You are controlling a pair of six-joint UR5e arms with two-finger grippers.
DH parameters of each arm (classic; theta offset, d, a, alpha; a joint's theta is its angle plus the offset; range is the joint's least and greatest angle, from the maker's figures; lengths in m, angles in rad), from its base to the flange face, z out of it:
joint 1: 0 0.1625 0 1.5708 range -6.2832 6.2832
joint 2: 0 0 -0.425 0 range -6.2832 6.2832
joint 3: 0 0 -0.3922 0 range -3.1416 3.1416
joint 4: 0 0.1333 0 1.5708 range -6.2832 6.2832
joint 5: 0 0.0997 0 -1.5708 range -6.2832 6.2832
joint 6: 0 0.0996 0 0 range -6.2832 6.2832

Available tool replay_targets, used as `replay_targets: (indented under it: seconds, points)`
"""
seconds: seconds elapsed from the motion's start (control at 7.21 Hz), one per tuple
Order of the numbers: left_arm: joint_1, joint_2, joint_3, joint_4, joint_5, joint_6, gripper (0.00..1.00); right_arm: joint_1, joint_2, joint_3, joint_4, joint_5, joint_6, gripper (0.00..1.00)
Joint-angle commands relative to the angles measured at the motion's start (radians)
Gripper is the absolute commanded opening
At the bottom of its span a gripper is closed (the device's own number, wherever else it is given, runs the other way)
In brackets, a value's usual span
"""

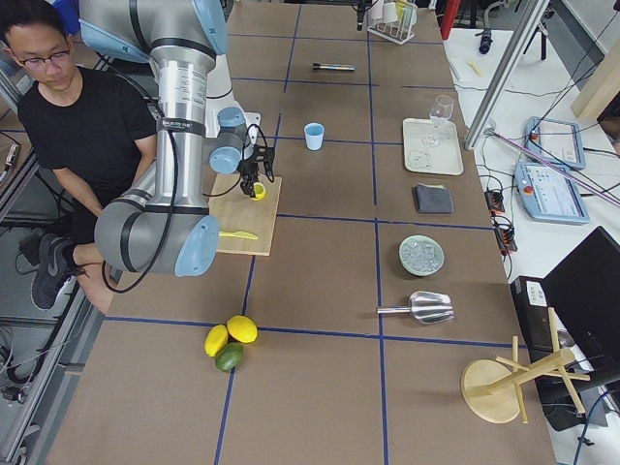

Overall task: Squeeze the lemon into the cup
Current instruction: 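Close the right gripper on the lemon slice, then lift the lemon slice and carry it over the blue cup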

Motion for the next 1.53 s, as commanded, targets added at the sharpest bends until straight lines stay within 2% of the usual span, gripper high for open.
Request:
replay_targets:
  seconds: [0.0, 0.42, 0.56, 0.83, 1.11, 1.25, 1.39]
  points:
    - [0.000, -0.001, -0.001, 0.000, 0.000, 0.000, 1.00, 0.001, -0.007, 0.023, -0.002, 0.005, 0.000, 0.42]
    - [0.000, -0.001, 0.000, 0.000, 0.000, 0.000, 1.00, 0.004, -0.010, 0.048, -0.008, 0.008, 0.000, 0.43]
    - [0.000, -0.001, 0.002, 0.000, 0.000, 0.002, 1.00, 0.010, -0.020, 0.095, -0.017, 0.017, 0.000, 0.43]
    - [0.000, -0.004, 0.005, 0.000, 0.001, 0.002, 1.00, 0.143, -0.022, 0.181, -0.101, 0.130, -0.003, 0.46]
    - [0.000, -0.005, 0.014, 0.000, 0.000, 0.002, 1.00, 0.290, -0.014, 0.235, -0.126, 0.248, -0.014, 0.47]
    - [0.000, -0.005, 0.019, -0.002, 0.000, 0.003, 1.00, 0.335, 0.063, 0.228, -0.156, 0.289, -0.014, 0.47]
    - [0.000, -0.005, 0.020, -0.012, 0.000, 0.002, 1.00, 0.357, 0.222, 0.209, -0.299, 0.290, -0.014, 0.47]
